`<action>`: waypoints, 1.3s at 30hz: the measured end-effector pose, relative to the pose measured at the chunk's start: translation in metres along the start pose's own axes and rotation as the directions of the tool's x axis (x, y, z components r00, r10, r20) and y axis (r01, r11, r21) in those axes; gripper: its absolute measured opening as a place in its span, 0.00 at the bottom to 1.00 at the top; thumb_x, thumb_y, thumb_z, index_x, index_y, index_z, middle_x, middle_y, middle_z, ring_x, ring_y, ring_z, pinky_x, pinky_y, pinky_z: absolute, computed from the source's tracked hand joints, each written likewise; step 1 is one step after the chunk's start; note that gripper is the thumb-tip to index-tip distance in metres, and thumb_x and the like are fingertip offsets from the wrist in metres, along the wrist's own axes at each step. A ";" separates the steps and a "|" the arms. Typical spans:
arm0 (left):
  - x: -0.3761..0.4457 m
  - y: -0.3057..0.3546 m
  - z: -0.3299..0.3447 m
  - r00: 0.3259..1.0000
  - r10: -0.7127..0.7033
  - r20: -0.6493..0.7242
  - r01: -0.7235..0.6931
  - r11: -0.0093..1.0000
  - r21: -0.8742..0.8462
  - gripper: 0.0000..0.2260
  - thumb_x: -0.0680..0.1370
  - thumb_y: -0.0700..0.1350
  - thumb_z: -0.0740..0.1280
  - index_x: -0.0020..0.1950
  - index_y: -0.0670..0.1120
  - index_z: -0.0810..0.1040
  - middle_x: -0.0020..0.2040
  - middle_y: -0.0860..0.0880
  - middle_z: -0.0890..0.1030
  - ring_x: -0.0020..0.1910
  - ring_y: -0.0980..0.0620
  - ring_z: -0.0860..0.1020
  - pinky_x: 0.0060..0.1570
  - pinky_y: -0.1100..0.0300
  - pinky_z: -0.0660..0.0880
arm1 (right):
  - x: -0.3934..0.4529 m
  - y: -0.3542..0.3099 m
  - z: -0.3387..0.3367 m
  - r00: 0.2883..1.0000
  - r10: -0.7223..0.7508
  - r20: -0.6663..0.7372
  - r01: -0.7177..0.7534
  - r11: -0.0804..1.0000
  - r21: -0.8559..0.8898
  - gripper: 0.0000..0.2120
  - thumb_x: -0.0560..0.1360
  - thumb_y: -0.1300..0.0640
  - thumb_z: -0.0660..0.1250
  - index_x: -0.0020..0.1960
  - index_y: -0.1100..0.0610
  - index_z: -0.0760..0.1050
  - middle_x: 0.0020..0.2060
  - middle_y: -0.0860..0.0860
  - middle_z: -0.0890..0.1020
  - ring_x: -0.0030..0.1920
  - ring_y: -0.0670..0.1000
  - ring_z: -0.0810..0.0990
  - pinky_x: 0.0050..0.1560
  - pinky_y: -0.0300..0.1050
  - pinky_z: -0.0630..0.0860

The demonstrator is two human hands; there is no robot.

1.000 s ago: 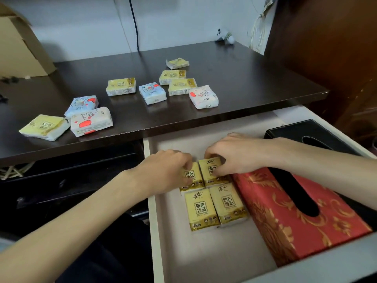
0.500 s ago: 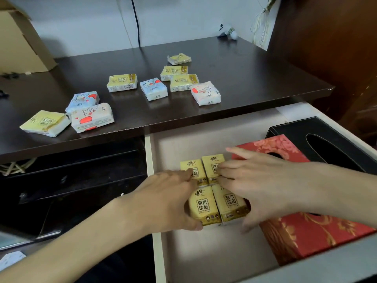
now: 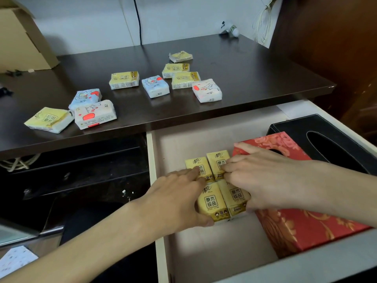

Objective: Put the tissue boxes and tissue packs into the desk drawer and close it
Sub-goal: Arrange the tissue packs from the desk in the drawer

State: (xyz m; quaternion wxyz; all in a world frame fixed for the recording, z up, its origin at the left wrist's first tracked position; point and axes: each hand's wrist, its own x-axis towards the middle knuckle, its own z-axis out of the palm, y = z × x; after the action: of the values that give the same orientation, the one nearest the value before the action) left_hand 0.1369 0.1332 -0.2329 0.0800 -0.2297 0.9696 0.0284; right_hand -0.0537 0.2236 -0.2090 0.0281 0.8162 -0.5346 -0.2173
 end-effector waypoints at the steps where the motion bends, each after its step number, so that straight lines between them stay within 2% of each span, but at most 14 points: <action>1: -0.001 0.000 0.001 1.000 0.001 -0.009 -0.001 1.000 -0.006 0.38 0.68 0.72 0.64 0.70 0.51 0.70 0.73 0.50 0.68 0.69 0.49 0.69 0.61 0.53 0.71 | 0.000 0.000 0.002 0.999 0.003 -0.039 -0.003 1.000 -0.004 0.10 0.77 0.43 0.66 0.54 0.48 0.75 0.44 0.46 0.80 0.46 0.49 0.80 0.48 0.45 0.74; 8: -0.001 -0.001 0.005 0.998 0.012 -0.069 -0.014 1.000 -0.017 0.40 0.67 0.72 0.64 0.72 0.51 0.68 0.74 0.50 0.67 0.70 0.49 0.68 0.64 0.54 0.68 | 0.000 0.003 -0.001 0.999 0.026 -0.037 -0.027 0.999 -0.032 0.12 0.78 0.43 0.66 0.57 0.48 0.76 0.47 0.45 0.80 0.49 0.48 0.80 0.51 0.45 0.74; 12: -0.003 -0.004 0.004 0.995 0.013 -0.100 -0.018 0.999 -0.044 0.41 0.67 0.74 0.63 0.72 0.51 0.67 0.73 0.51 0.69 0.70 0.50 0.67 0.68 0.54 0.64 | 0.002 0.006 -0.005 0.993 0.118 -0.006 -0.118 0.992 0.050 0.26 0.72 0.33 0.67 0.63 0.48 0.76 0.57 0.43 0.78 0.63 0.48 0.74 0.74 0.51 0.60; 14: -0.004 -0.007 -0.005 0.994 0.003 -0.113 -0.013 0.996 -0.087 0.38 0.67 0.74 0.62 0.70 0.53 0.69 0.70 0.54 0.71 0.68 0.52 0.70 0.65 0.54 0.69 | 0.001 0.012 -0.017 0.989 0.147 -0.022 -0.142 0.979 0.149 0.25 0.72 0.31 0.64 0.61 0.46 0.77 0.54 0.42 0.78 0.60 0.48 0.74 0.71 0.51 0.64; 16: -0.006 -0.012 -0.019 0.988 -0.028 -0.150 0.009 0.992 -0.126 0.32 0.68 0.73 0.61 0.65 0.55 0.72 0.64 0.56 0.76 0.62 0.53 0.75 0.58 0.52 0.74 | 0.001 0.019 -0.032 0.978 0.195 -0.079 -0.169 0.951 0.260 0.20 0.75 0.33 0.62 0.56 0.45 0.77 0.49 0.42 0.79 0.55 0.49 0.77 0.61 0.53 0.74; 18: -0.006 -0.022 -0.037 0.977 -0.079 -0.200 0.051 0.989 -0.140 0.27 0.71 0.72 0.59 0.61 0.57 0.74 0.58 0.57 0.79 0.57 0.53 0.77 0.53 0.51 0.77 | 0.006 0.029 -0.045 0.944 0.291 -0.154 -0.211 0.893 0.398 0.17 0.77 0.36 0.63 0.57 0.44 0.80 0.50 0.42 0.83 0.54 0.49 0.80 0.54 0.54 0.78; 22: -0.007 -0.056 -0.073 0.936 -0.198 -0.290 0.128 0.962 -0.241 0.21 0.73 0.67 0.59 0.57 0.58 0.79 0.48 0.60 0.83 0.51 0.55 0.81 0.52 0.50 0.77 | 0.037 0.055 -0.066 0.842 0.444 -0.307 -0.116 0.704 0.700 0.07 0.77 0.48 0.70 0.50 0.45 0.86 0.43 0.37 0.87 0.46 0.37 0.83 0.51 0.42 0.79; 24: -0.005 -0.078 -0.090 0.897 -0.255 -0.361 0.141 0.939 -0.313 0.15 0.74 0.62 0.64 0.53 0.56 0.82 0.41 0.61 0.82 0.46 0.58 0.81 0.49 0.52 0.78 | 0.060 0.070 -0.078 0.783 0.505 -0.363 -0.078 0.660 0.747 0.05 0.77 0.52 0.72 0.47 0.47 0.87 0.38 0.39 0.86 0.42 0.38 0.83 0.48 0.38 0.77; 26: 0.002 -0.102 -0.104 0.862 -0.313 -0.398 0.174 0.921 -0.348 0.10 0.75 0.58 0.66 0.50 0.55 0.83 0.38 0.63 0.80 0.44 0.59 0.80 0.48 0.55 0.77 | 0.086 0.088 -0.090 0.724 0.566 -0.394 -0.093 0.646 0.757 0.06 0.76 0.55 0.71 0.45 0.49 0.87 0.38 0.43 0.87 0.41 0.42 0.83 0.50 0.42 0.78; 29: 0.024 -0.138 -0.120 0.834 -0.382 -0.399 0.258 0.908 -0.330 0.09 0.74 0.54 0.67 0.50 0.54 0.83 0.43 0.58 0.82 0.48 0.52 0.80 0.51 0.54 0.76 | 0.120 0.117 -0.105 0.684 0.631 -0.366 -0.193 0.640 0.744 0.08 0.76 0.58 0.69 0.49 0.48 0.87 0.45 0.46 0.87 0.50 0.50 0.84 0.57 0.49 0.79; 32: 0.050 -0.180 -0.129 0.828 -0.447 -0.338 0.340 0.880 -0.332 0.11 0.74 0.50 0.67 0.55 0.50 0.83 0.53 0.50 0.84 0.53 0.46 0.80 0.55 0.49 0.77 | 0.146 0.137 -0.111 0.699 0.643 -0.312 -0.250 0.629 0.736 0.11 0.76 0.59 0.69 0.54 0.48 0.85 0.48 0.45 0.84 0.56 0.52 0.83 0.61 0.52 0.79; 34: 0.066 -0.206 -0.130 0.822 -0.487 -0.294 0.384 0.856 -0.346 0.14 0.75 0.48 0.68 0.60 0.48 0.81 0.59 0.47 0.82 0.56 0.45 0.79 0.58 0.48 0.76 | 0.161 0.142 -0.114 0.724 0.611 -0.321 -0.192 0.625 0.757 0.11 0.76 0.59 0.70 0.57 0.49 0.85 0.51 0.45 0.84 0.57 0.50 0.82 0.60 0.49 0.78; 36: 0.079 -0.229 -0.128 0.820 -0.512 -0.255 0.408 0.836 -0.366 0.15 0.75 0.46 0.69 0.61 0.46 0.80 0.62 0.46 0.80 0.57 0.46 0.77 0.57 0.52 0.74 | 0.175 0.141 -0.117 0.785 0.536 -0.311 -0.112 0.617 0.779 0.11 0.76 0.57 0.72 0.58 0.49 0.83 0.54 0.46 0.83 0.59 0.49 0.81 0.57 0.44 0.77; 39: 0.096 -0.255 -0.122 0.826 -0.518 -0.220 0.430 0.833 -0.349 0.13 0.73 0.43 0.72 0.57 0.46 0.80 0.61 0.45 0.78 0.52 0.49 0.74 0.51 0.56 0.71 | 0.195 0.137 -0.117 0.877 0.404 -0.260 -0.094 0.675 0.731 0.15 0.74 0.56 0.75 0.61 0.51 0.82 0.61 0.49 0.80 0.65 0.50 0.78 0.65 0.49 0.75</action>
State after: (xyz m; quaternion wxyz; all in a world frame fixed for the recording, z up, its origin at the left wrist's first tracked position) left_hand 0.1494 -0.1486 -0.1336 -0.1002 -0.4761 0.8667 0.1104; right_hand -0.0615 -0.0289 -0.1282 -0.1433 0.7085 -0.6672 0.1796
